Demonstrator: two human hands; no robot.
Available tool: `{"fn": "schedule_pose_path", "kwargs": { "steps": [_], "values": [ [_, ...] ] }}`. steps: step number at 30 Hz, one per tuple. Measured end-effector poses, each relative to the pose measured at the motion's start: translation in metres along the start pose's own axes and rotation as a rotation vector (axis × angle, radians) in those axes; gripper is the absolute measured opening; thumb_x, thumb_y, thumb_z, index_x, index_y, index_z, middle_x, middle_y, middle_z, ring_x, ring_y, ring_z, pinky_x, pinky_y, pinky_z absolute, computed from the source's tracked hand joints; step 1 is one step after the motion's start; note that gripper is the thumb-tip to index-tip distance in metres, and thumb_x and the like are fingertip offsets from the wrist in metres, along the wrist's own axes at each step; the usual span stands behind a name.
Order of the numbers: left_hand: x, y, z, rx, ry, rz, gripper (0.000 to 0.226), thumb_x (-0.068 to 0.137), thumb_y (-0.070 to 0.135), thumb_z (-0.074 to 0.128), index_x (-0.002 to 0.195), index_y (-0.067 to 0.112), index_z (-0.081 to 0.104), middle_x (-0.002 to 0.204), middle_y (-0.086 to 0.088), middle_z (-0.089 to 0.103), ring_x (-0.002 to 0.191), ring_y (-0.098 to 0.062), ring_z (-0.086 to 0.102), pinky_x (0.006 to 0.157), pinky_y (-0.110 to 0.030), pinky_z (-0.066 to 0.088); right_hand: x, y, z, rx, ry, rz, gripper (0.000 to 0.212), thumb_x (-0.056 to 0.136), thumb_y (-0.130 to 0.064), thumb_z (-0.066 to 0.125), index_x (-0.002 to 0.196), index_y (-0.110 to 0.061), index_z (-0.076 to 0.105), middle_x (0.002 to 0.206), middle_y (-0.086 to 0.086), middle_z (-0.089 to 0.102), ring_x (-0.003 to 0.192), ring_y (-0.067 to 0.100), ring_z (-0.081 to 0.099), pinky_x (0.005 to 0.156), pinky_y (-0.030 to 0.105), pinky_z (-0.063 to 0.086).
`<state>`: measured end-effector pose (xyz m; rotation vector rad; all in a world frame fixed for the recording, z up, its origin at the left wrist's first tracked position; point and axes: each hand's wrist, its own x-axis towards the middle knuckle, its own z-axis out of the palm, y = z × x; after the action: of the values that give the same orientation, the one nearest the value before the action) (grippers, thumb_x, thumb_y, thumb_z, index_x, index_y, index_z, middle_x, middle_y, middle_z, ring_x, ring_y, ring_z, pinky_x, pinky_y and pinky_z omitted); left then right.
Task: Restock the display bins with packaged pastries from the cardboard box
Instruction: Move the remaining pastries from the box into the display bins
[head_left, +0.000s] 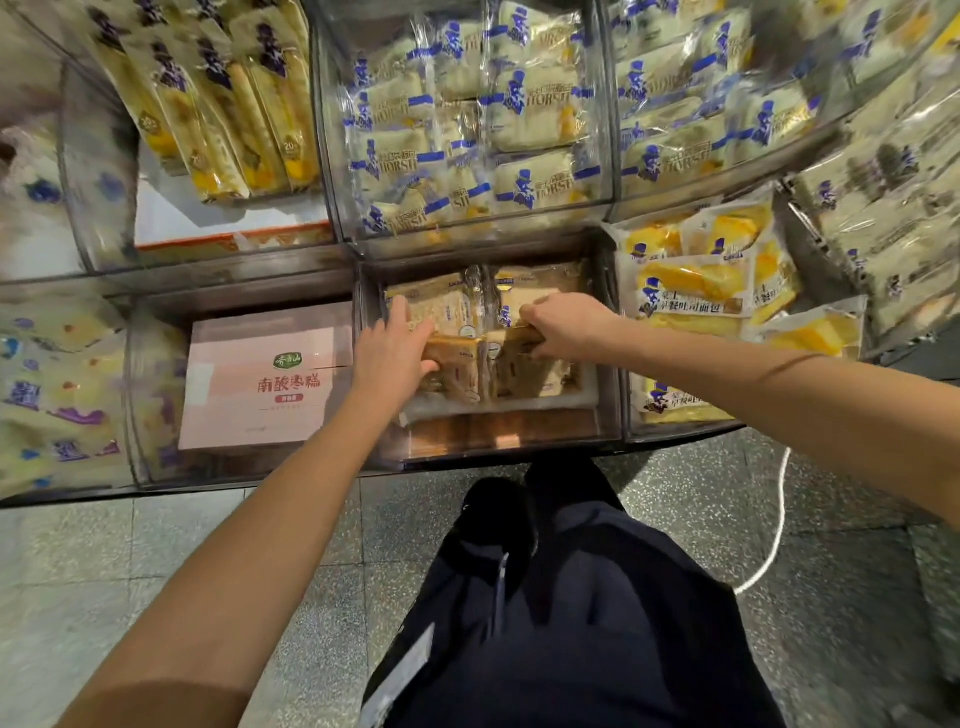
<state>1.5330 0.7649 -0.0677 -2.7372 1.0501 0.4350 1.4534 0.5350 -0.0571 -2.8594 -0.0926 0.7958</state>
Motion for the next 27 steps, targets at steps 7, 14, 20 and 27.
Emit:
{"fn": "schedule_pose_path", "kwargs": {
  "steps": [7,14,20,27],
  "values": [
    [0.001,0.001,-0.008,-0.003,-0.264,0.227,0.034,0.093,0.045,0.059,0.116,0.020,0.058,0.116,-0.001,0.061,0.104,-0.021,0.059,0.077,-0.032,0.047,0.000,0.004,-0.013,-0.090,-0.183,-0.096,0.038,0.090,-0.038,0.065,0.116,-0.011,0.061,0.097,0.006,0.060,0.082,0.021,0.050,0.068,0.032,0.043],
    [0.000,0.003,0.002,0.024,-0.234,0.022,0.037,0.092,0.046,0.061,0.110,0.013,0.060,0.105,-0.006,0.065,0.096,-0.026,0.063,0.079,-0.038,0.052,-0.008,0.006,0.006,-0.217,-0.135,-0.097,0.043,0.094,-0.043,0.059,0.120,-0.009,0.055,0.109,0.011,0.064,0.097,0.028,0.062,0.065,0.033,0.042],
    [0.000,0.007,0.006,0.061,-0.352,0.021,0.044,0.089,0.053,0.060,0.099,0.010,0.061,0.094,-0.004,0.064,0.082,-0.019,0.059,0.069,-0.031,0.047,-0.006,0.002,0.013,-0.332,-0.143,-0.148,0.042,0.093,-0.049,0.057,0.111,-0.011,0.061,0.103,0.005,0.065,0.092,0.025,0.063,0.061,0.031,0.041],
    [-0.004,0.009,0.006,-0.003,-0.315,0.015,0.040,0.091,0.049,0.061,0.106,0.012,0.059,0.101,-0.006,0.065,0.091,-0.023,0.060,0.081,-0.038,0.053,-0.005,0.008,0.020,-0.233,-0.087,-0.136,0.036,0.094,-0.045,0.054,0.109,-0.013,0.062,0.102,0.006,0.065,0.088,0.025,0.060,0.063,0.030,0.041]
  ]
}}
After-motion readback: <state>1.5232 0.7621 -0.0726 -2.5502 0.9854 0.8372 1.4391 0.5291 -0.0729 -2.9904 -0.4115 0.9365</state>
